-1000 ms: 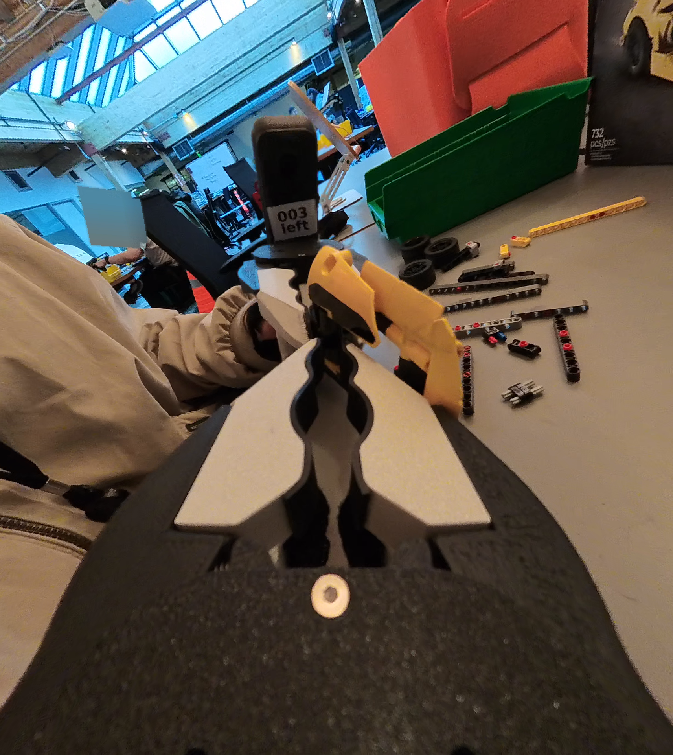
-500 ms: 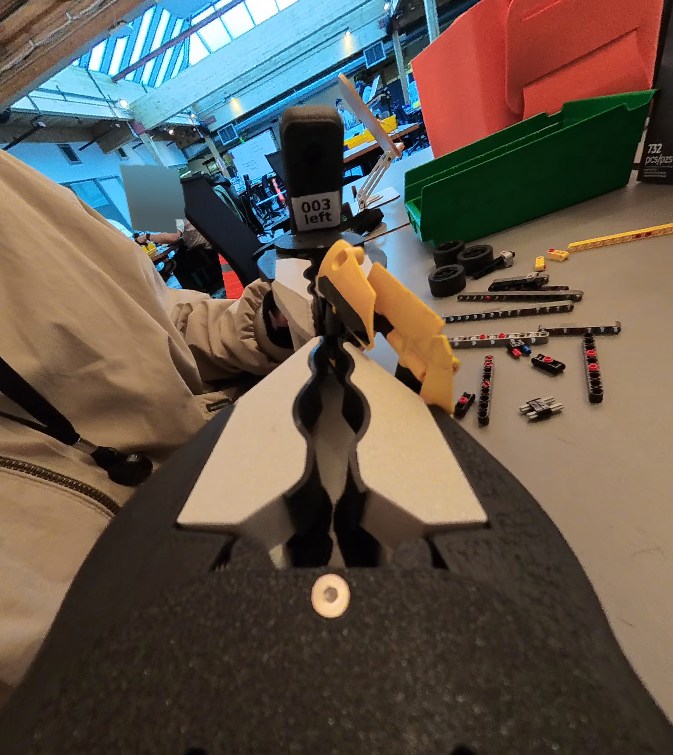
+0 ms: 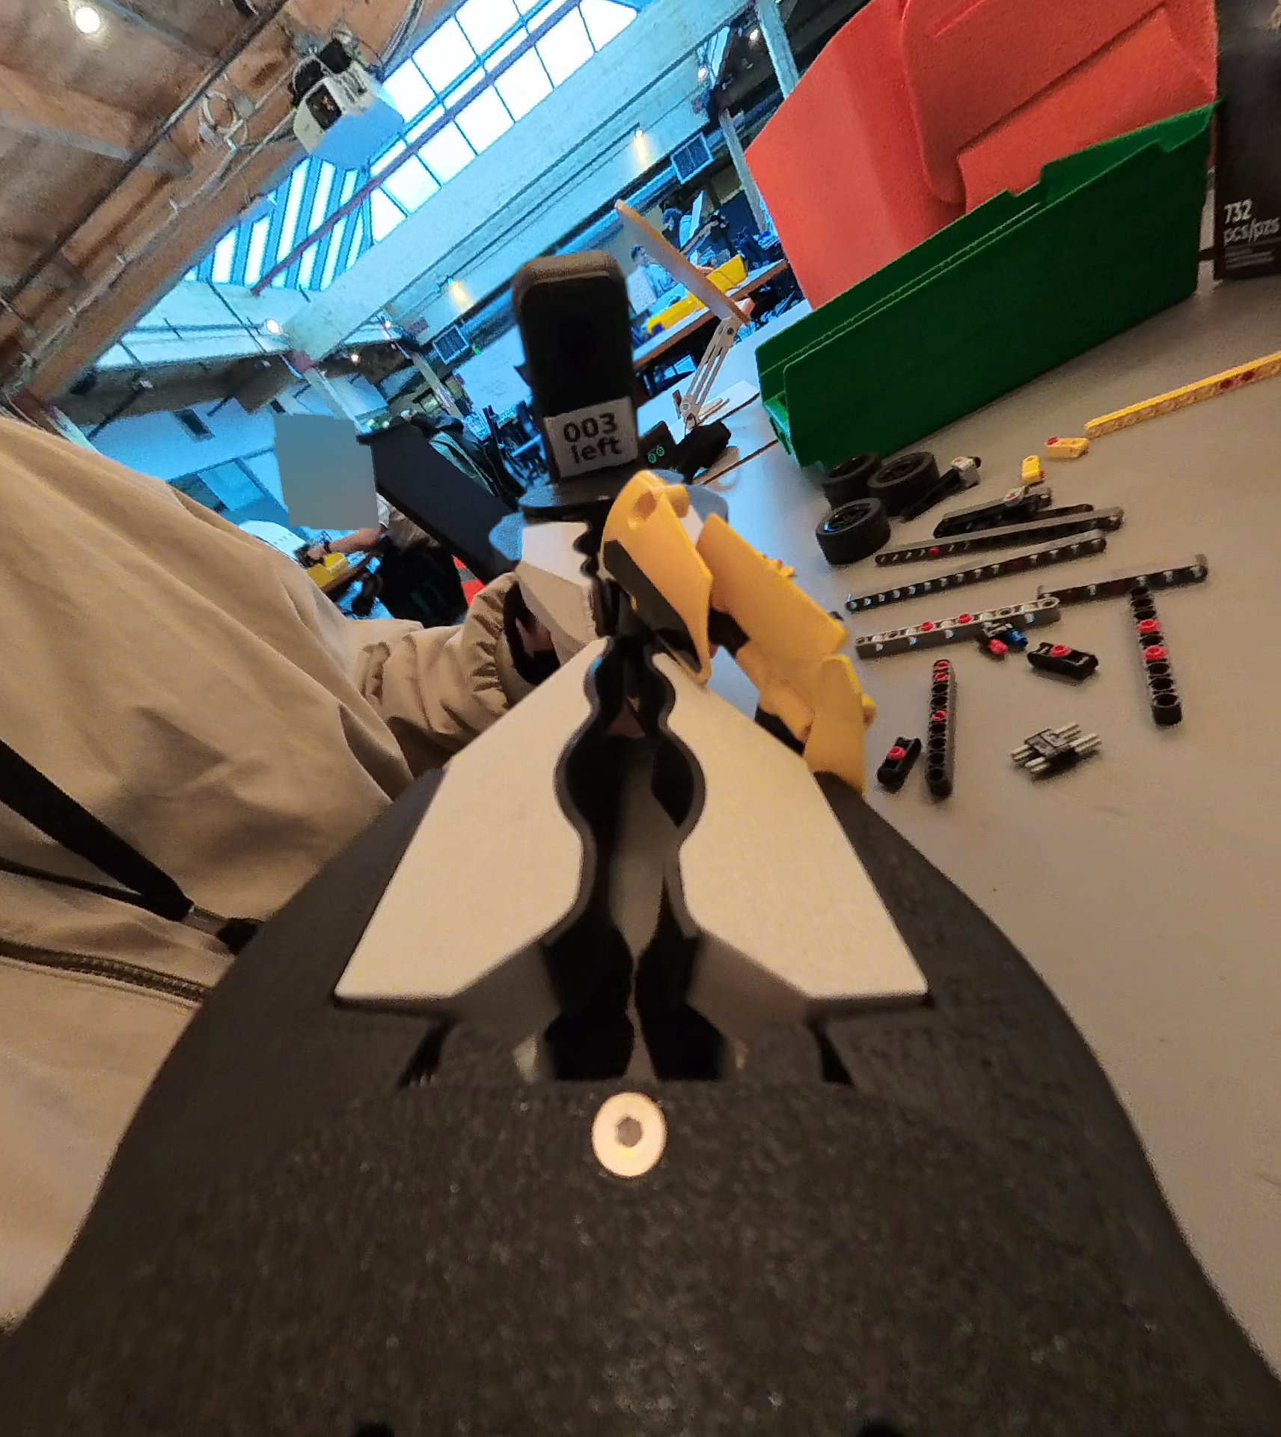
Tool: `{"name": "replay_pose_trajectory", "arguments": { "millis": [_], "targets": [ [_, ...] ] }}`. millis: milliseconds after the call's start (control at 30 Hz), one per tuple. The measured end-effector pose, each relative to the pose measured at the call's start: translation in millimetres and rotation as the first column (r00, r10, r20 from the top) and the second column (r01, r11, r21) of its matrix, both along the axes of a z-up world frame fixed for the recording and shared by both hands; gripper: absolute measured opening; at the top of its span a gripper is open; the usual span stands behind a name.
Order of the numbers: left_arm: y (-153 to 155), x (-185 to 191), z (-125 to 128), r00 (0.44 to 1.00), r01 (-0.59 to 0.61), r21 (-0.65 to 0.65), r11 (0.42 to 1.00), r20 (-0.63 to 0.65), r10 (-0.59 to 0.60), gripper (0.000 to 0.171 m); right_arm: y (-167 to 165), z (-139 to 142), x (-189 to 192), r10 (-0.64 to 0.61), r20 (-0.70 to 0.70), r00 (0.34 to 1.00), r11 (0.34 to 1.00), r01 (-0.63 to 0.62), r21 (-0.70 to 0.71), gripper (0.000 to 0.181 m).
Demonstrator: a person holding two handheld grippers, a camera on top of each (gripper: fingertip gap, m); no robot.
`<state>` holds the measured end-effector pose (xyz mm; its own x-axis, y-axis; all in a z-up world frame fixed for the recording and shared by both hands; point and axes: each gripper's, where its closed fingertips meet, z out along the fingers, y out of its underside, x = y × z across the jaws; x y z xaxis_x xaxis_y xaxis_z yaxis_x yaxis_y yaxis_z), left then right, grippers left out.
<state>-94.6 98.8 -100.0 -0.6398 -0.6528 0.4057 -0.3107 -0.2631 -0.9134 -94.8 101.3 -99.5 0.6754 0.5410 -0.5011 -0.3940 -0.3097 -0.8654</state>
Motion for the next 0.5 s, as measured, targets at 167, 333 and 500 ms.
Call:
{"name": "replay_pose_trajectory", "arguments": {
  "millis": [167, 333, 500],
  "targets": [
    [73, -10, 30, 0.989, -0.111, -0.363, 0.925, 0.049, 0.138, 0.015, -25, 17, 65, -0.167, -0.076, 0.983, 0.983, 0.172, 0.066, 0.0],
    [55, 3, 17, 0.993, -0.119, -0.281, 0.952, -0.008, 0.122, 0.016, -23, 14, 56, -0.124, -0.028, 0.992, 0.991, 0.125, 0.045, 0.001],
    [51, 3, 15, 0.993, -0.121, -0.283, 0.951, -0.026, 0.119, 0.016, -41, -13, 104, -0.271, 0.241, 0.932, 0.947, 0.303, -0.106, 0.002]
  ]
}}
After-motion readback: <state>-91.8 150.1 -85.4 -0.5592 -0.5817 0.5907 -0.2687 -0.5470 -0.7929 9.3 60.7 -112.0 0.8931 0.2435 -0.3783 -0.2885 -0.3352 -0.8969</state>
